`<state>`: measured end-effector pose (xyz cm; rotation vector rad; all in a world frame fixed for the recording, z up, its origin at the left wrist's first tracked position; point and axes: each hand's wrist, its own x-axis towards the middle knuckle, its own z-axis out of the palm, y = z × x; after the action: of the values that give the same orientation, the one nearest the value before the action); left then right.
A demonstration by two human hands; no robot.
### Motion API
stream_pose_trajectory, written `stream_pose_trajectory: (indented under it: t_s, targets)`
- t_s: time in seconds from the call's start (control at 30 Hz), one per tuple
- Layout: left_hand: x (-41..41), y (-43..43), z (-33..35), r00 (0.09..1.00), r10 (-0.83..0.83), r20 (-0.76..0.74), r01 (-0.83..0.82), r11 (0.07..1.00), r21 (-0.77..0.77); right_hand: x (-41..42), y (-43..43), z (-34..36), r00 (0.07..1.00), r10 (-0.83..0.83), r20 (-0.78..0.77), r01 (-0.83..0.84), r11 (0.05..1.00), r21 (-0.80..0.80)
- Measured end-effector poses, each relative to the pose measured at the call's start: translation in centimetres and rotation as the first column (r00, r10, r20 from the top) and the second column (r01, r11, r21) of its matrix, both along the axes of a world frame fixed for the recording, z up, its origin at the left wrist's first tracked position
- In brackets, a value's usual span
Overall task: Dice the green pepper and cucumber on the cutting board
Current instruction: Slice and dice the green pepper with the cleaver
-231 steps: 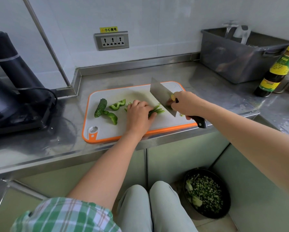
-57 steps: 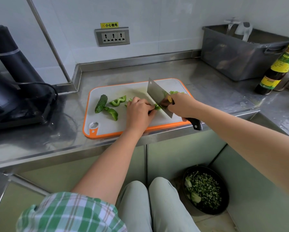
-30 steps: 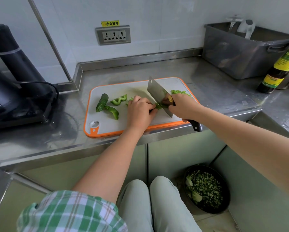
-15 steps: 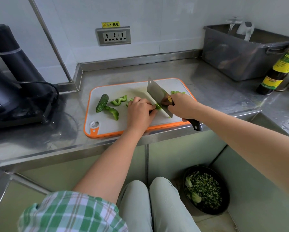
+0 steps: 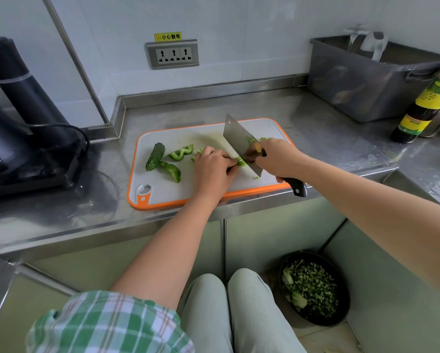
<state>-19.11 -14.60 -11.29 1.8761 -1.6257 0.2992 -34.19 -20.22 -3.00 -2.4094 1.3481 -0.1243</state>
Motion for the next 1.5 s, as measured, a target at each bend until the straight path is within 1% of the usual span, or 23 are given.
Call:
stream_pose_trajectory:
  t_s: [0.1, 0.23, 0.3, 0.43, 0.5, 0.63, 0.73, 0.8, 0.93, 1.07, 1.13, 1.33, 1.5]
  targets:
    - [0.1, 0.0, 0.0, 1.0, -0.002, 0.003, 0.002, 1.0, 0.012, 0.1, 0.1, 0.1, 0.999, 0.025, -0.048, -0.025, 1.0, -0.009]
    - [0.1, 0.1, 0.2, 1.0, -0.009, -0.004, 0.01, 1.0, 0.02, 0.3, 0.2, -0.3, 0.998, 0.03, -0.047, -0.031, 0.999, -0.017]
    - [0.0, 0.0, 0.1, 1.0, -0.009, -0.006, 0.009, 1.0, 0.026, 0.4, 0.1, -0.6, 1.0, 0.011, -0.021, -0.011, 1.0, -0.02]
    - [0.0, 0.0, 0.1, 1.0, -0.006, -0.009, 0.006, 1.0, 0.018, 0.4, -0.1, -1.5, 0.992, -0.068, 0.103, 0.07, 0.997, -0.021]
    - [0.0, 0.0, 0.1, 1.0, -0.007, 0.001, 0.007, 1.0, 0.004, 0.2, -0.1, -1.3, 0.99, -0.069, 0.126, 0.072, 0.997, -0.016]
    - [0.0, 0.0, 0.0, 1.0, -0.009, -0.009, 0.009, 1.0, -0.011, 0.2, 0.0, -0.2, 1.0, -0.005, 0.004, 0.005, 1.0, 0.004]
    - [0.0, 0.1, 0.0, 1.0, -0.011, -0.017, 0.011, 1.0, -0.005, 0.5, 0.1, -0.1, 0.999, 0.009, -0.04, -0.009, 1.0, 0.005]
    - [0.0, 0.1, 0.1, 1.0, -0.008, -0.009, 0.008, 1.0, 0.0, 0.7, 0.1, -0.2, 0.999, 0.006, -0.044, -0.006, 1.0, 0.006]
    - [0.0, 0.1, 0.1, 1.0, -0.005, -0.005, 0.005, 1.0, 0.027, 1.0, 0.1, -0.7, 1.0, -0.011, 0.0, 0.011, 1.0, 0.015]
    - [0.1, -0.1, -0.1, 1.0, -0.001, -0.008, 0.001, 1.0, 0.018, 0.7, -0.1, -1.5, 0.994, -0.066, 0.091, 0.062, 0.997, 0.048]
    - [0.1, -0.1, -0.1, 1.0, -0.004, -0.012, 0.004, 1.0, 0.011, 0.2, -0.2, -1.5, 0.992, -0.07, 0.107, 0.065, 0.997, 0.052]
    - [0.0, 0.1, -0.1, 1.0, -0.006, -0.01, 0.005, 1.0, -0.002, 0.1, 0.1, -0.2, 1.0, -0.007, 0.019, 0.007, 1.0, 0.019]
    - [0.0, 0.1, 0.1, 1.0, -0.005, -0.011, 0.005, 1.0, 0.009, 0.5, -0.1, -0.2, 0.999, 0.015, -0.037, -0.014, 1.0, 0.009]
